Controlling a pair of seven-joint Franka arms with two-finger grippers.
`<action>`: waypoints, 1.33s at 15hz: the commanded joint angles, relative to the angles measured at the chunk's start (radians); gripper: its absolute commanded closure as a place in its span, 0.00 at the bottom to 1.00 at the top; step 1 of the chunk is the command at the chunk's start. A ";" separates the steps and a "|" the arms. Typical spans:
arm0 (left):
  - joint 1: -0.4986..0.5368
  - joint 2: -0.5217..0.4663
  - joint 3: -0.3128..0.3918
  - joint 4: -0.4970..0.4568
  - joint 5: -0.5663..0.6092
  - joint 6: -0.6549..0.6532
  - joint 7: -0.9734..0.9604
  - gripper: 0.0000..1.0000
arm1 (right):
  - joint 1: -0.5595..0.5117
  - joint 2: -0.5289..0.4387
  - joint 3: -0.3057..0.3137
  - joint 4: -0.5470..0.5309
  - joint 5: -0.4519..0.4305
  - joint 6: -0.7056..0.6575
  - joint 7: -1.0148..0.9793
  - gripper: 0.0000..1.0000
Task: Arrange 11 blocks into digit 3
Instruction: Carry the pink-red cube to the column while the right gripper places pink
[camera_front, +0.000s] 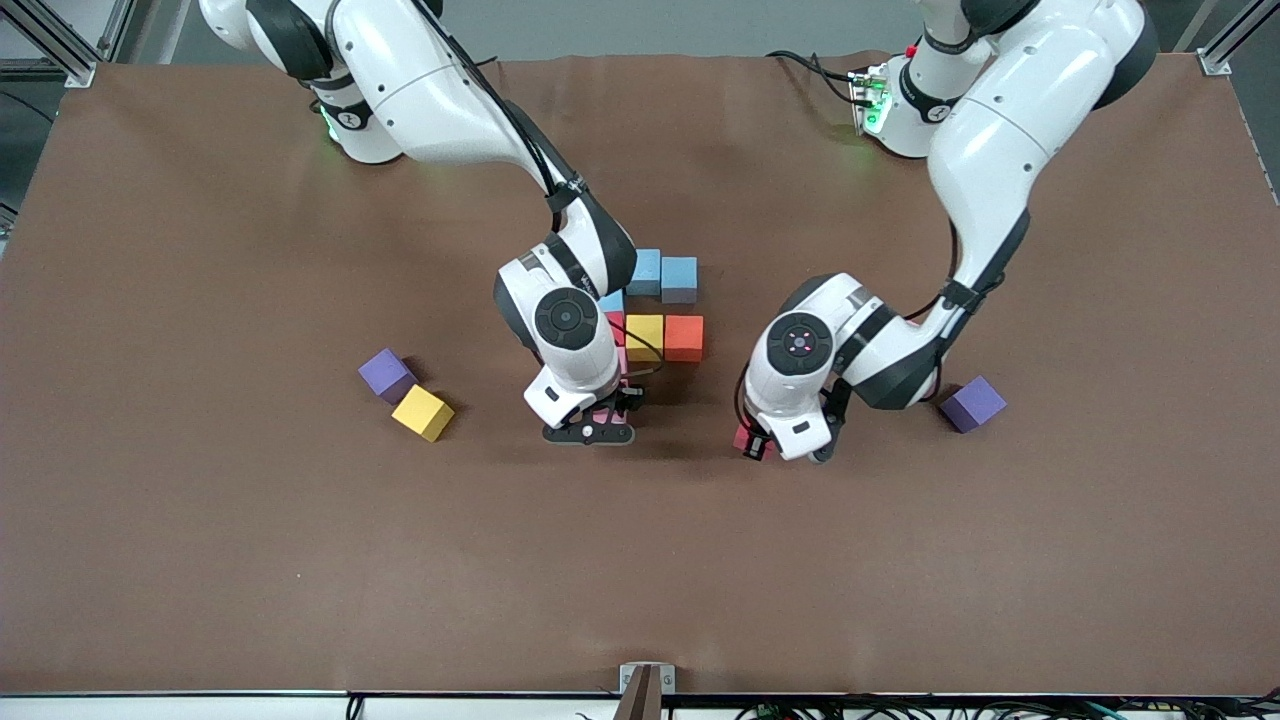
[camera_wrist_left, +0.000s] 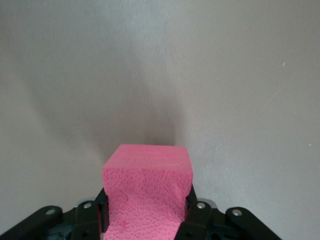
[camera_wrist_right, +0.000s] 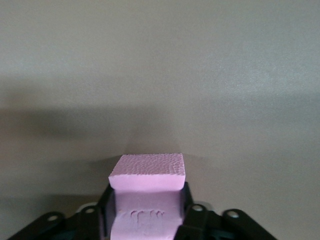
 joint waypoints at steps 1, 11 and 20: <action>-0.049 0.039 0.034 0.075 -0.031 -0.023 -0.044 0.53 | 0.013 -0.021 -0.005 -0.038 -0.011 -0.003 0.014 0.00; -0.084 0.058 0.034 0.141 -0.041 -0.021 -0.212 0.53 | -0.017 -0.088 -0.010 0.005 -0.002 -0.086 0.010 0.00; -0.192 0.144 0.034 0.233 -0.084 0.014 -0.404 0.53 | -0.200 -0.289 -0.030 -0.009 -0.014 -0.435 0.016 0.00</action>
